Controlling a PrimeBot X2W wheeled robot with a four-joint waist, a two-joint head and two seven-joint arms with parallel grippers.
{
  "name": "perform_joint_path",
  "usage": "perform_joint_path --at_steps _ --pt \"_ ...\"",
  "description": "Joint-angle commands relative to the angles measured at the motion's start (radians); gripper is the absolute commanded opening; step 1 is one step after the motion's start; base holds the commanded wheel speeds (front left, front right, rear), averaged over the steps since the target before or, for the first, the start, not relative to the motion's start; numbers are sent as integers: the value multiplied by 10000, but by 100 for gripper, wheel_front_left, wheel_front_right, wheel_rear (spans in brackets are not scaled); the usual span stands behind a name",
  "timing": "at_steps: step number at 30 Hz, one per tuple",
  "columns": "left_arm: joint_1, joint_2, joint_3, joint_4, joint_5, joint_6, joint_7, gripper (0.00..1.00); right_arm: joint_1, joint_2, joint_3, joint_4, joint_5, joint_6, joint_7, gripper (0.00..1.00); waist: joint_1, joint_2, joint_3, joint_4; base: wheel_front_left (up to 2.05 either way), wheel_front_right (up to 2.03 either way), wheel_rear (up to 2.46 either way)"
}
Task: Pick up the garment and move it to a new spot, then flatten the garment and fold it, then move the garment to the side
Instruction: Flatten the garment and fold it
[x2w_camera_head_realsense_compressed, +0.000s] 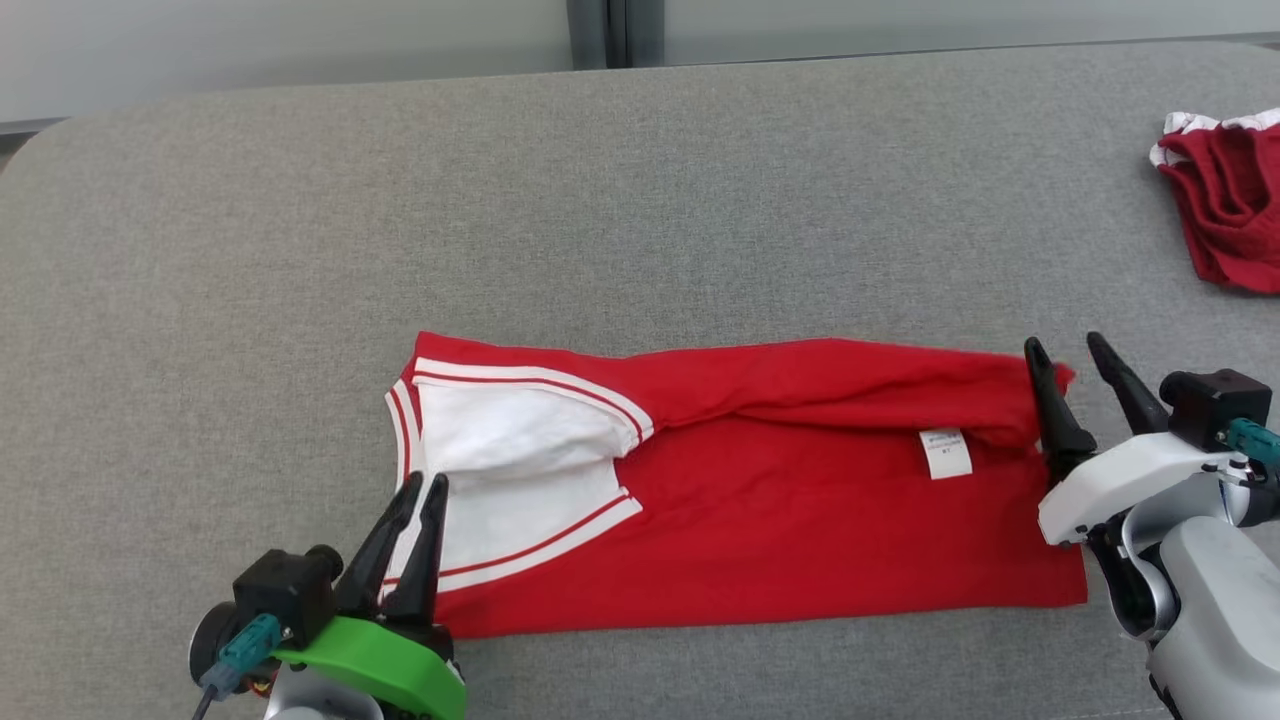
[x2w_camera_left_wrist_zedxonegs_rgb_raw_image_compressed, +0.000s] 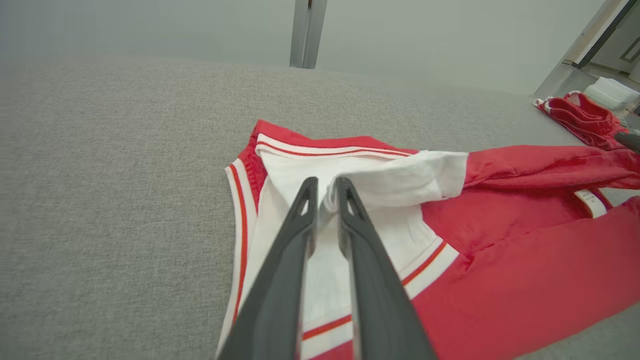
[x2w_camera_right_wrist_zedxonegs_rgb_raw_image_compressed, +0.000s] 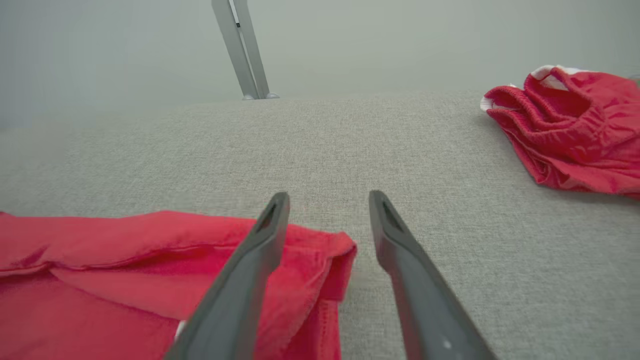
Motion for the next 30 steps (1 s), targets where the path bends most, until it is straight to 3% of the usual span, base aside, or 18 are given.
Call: perform_joint_path --at_steps 1,2,8,15,24,30 --pt "258 -59 194 58 254 39 -23 57 221 42 -136 -219 33 -18 -44 100 1 0 -101 -31 0 0 0" --pt "353 -137 340 60 316 49 -23 100 377 74 -199 -344 24 -18 -44 100 1 0 -156 -45 0 0 0" --pt "847 -635 1281 -74 970 -172 -23 100 944 108 -486 -925 -89 -18 -44 100 1 0 -393 -115 0 0 0" --pt "1224 -1561 3134 -586 2488 -313 -22 100 1008 223 -676 -566 -66 -18 -44 100 1 0 -615 -110 0 0 0" --pt "1337 -2920 5493 -595 4256 -1104 -22 100 500 717 -703 762 221 -18 -44 100 1 0 -654 74 0 0 0" --pt "1374 -3365 6350 -297 4992 -1758 -22 100 226 1010 -469 1813 375 -18 -44 100 1 0 -631 158 0 0 0"
